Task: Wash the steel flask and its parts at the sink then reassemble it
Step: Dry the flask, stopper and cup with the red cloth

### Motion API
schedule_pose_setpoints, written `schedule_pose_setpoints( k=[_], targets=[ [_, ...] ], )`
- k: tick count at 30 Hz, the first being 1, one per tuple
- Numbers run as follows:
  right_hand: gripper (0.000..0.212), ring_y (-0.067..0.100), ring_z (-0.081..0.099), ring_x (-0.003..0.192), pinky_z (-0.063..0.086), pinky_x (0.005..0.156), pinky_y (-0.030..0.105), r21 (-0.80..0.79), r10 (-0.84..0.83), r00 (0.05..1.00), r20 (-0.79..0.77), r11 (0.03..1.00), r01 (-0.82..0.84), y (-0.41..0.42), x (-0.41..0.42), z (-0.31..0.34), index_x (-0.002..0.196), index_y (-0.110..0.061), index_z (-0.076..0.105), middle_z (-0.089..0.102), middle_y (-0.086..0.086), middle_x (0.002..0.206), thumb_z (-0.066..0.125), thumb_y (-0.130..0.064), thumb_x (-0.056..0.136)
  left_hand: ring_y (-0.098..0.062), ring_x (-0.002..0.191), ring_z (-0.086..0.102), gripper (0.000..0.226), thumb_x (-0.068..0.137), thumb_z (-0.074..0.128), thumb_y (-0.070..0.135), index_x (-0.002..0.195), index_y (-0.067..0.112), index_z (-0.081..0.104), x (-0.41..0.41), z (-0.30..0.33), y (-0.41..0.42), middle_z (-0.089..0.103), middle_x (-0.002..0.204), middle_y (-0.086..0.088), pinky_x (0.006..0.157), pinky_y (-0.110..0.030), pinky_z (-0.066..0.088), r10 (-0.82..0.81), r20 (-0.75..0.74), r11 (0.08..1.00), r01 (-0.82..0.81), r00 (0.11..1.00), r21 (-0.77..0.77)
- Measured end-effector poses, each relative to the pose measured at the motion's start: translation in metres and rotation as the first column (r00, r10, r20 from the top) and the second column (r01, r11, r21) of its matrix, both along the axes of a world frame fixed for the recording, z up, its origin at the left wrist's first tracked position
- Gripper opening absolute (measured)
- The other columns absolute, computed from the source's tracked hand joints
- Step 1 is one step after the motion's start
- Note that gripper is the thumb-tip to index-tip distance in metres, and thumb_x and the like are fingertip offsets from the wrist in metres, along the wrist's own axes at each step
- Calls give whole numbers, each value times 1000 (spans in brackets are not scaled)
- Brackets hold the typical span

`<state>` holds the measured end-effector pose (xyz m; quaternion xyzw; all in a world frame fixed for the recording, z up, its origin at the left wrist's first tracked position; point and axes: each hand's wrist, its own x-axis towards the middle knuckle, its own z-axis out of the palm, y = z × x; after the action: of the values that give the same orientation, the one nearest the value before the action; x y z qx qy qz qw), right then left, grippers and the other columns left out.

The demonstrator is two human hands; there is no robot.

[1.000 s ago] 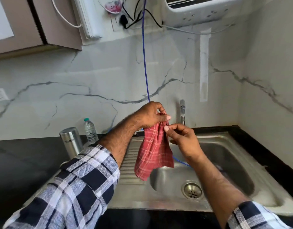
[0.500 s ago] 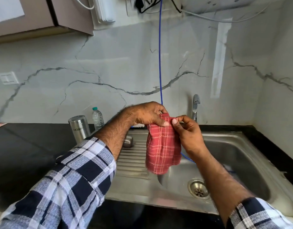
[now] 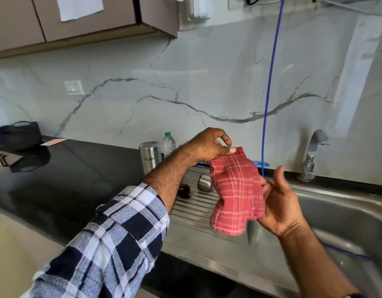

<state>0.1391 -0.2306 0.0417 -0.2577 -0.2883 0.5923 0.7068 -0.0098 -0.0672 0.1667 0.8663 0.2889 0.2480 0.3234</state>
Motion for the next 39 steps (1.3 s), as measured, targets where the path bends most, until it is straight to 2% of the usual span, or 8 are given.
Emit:
schedule_pose_setpoints(
  k=[4, 8, 13, 19, 24, 29, 35, 39],
  targets=[
    [75, 37, 77, 96, 65, 83, 54, -52, -76, 992, -97, 996, 71, 18, -23, -2, 103, -8, 85, 78, 19, 109, 46, -72, 95, -13, 65, 66, 26, 90, 85, 30, 107, 13, 73, -6, -18, 7, 74, 85, -7, 60, -24, 51, 3, 53, 999, -1, 999, -42],
    [69, 32, 76, 70, 65, 60, 46, -123, -107, 976, -187, 989, 85, 44, -44, -1, 84, -9, 86, 77, 16, 89, 44, -61, 104, -16, 81, 69, 34, 79, 88, 54, 87, 24, 74, -6, -53, 21, 68, 83, 9, 71, -28, 55, 356, 100, 925, -366, 929, 104],
    [36, 35, 69, 96, 49, 108, 62, -140, -91, 964, -251, 988, 57, 70, -48, -10, 95, -13, 78, 71, 12, 105, 62, -45, 98, -15, 61, 65, 33, 93, 74, 50, 75, 24, 62, -55, -102, 15, 66, 69, 8, 50, -23, 46, 711, 336, 663, -748, 618, -29],
    [42, 34, 70, 102, 45, 110, 70, 33, -33, 954, -298, 998, 45, 92, -64, -17, 115, -14, 75, 71, 12, 108, 59, -2, 78, -23, 105, 60, 76, 66, 92, 56, 121, 24, 51, -102, -129, 18, 62, 115, 2, 74, -38, 55, 835, 504, 324, -937, 220, -127],
    [51, 33, 70, 95, 46, 108, 67, 3, -62, 965, -253, 998, 65, 99, -76, -17, 117, -14, 76, 73, 13, 100, 49, -1, 76, -31, 140, 47, 117, 62, 94, 62, 156, 18, 40, -122, -135, 56, 53, 153, -3, 112, -59, 36, 893, 196, 440, -877, 405, -194],
    [57, 31, 74, 91, 53, 98, 64, -39, -94, 965, -245, 995, 87, 101, -70, -26, 127, -16, 70, 76, 12, 99, 50, 2, 76, -25, 110, 65, 59, 64, 96, 52, 106, 33, 60, -125, -140, 71, 73, 111, 11, 89, -43, 28, 838, 144, 545, -803, 526, -241],
    [20, 31, 76, 82, 61, 80, 59, -101, -92, 972, -214, 992, 71, 95, -57, -26, 109, -15, 67, 74, 9, 86, 55, -6, 96, -19, 107, 66, 64, 55, 94, 62, 105, 44, 59, -125, -132, 53, 72, 104, 18, 75, -26, 40, 744, 308, 654, -742, 593, -151],
    [86, 43, 70, 112, 52, 101, 70, -54, -150, 988, -25, 987, 149, 85, -54, 0, 130, -16, 66, 74, 19, 120, 104, -33, 54, -6, 92, 72, 59, 62, 95, 56, 109, 39, 63, -102, -102, 22, 73, 96, 20, 85, -37, 61, 488, 361, 868, -486, 795, -105]
  ],
)
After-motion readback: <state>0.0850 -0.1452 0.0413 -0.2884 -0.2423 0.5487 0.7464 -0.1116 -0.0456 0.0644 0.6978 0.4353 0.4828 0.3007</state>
